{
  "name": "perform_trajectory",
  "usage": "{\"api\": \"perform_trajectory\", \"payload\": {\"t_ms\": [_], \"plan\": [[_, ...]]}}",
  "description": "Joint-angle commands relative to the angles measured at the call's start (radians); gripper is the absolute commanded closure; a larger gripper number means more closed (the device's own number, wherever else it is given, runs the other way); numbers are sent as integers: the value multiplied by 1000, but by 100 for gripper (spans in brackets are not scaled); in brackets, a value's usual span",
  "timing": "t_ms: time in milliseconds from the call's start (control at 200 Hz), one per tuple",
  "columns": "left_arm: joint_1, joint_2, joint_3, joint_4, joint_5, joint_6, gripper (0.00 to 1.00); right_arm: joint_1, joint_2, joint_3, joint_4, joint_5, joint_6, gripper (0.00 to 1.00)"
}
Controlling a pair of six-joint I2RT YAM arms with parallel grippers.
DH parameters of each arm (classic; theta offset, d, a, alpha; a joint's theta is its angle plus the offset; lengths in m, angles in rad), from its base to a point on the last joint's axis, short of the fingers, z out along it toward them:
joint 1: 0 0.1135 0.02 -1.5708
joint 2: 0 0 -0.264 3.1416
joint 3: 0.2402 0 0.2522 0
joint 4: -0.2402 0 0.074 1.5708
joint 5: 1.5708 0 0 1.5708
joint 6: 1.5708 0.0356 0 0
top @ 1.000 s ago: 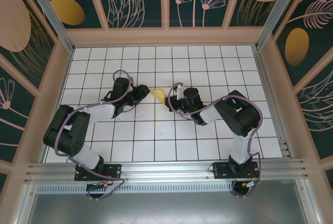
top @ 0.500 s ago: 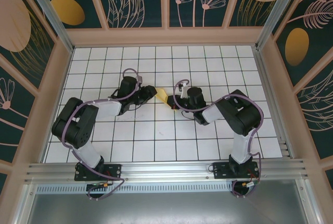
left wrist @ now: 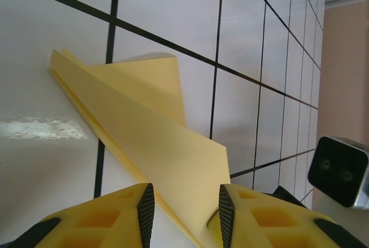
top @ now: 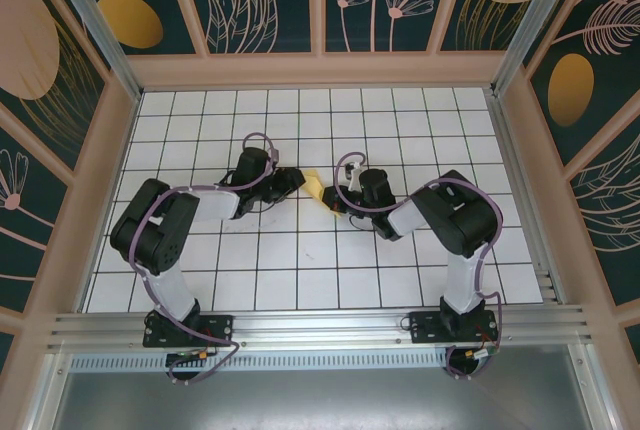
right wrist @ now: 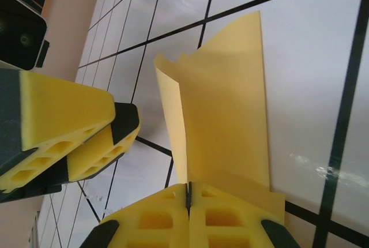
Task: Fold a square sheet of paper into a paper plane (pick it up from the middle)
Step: Fold the wing for the fifth time at the center of the table.
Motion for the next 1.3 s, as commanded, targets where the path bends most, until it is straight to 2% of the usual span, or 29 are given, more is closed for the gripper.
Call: {"api": "perform_trajectory", "payload": {"t_ms": [0,630,1296], "plan": [[-6,26,32,40,32,27,63,-10,22,15,-3,-19,31,100],[-12,84,55,99,121,32,63,-10,36,21,-33,-22,32,99],[-14,140,93,4,69,80,68,-12,36,37,-55,-43,26,96]]}}
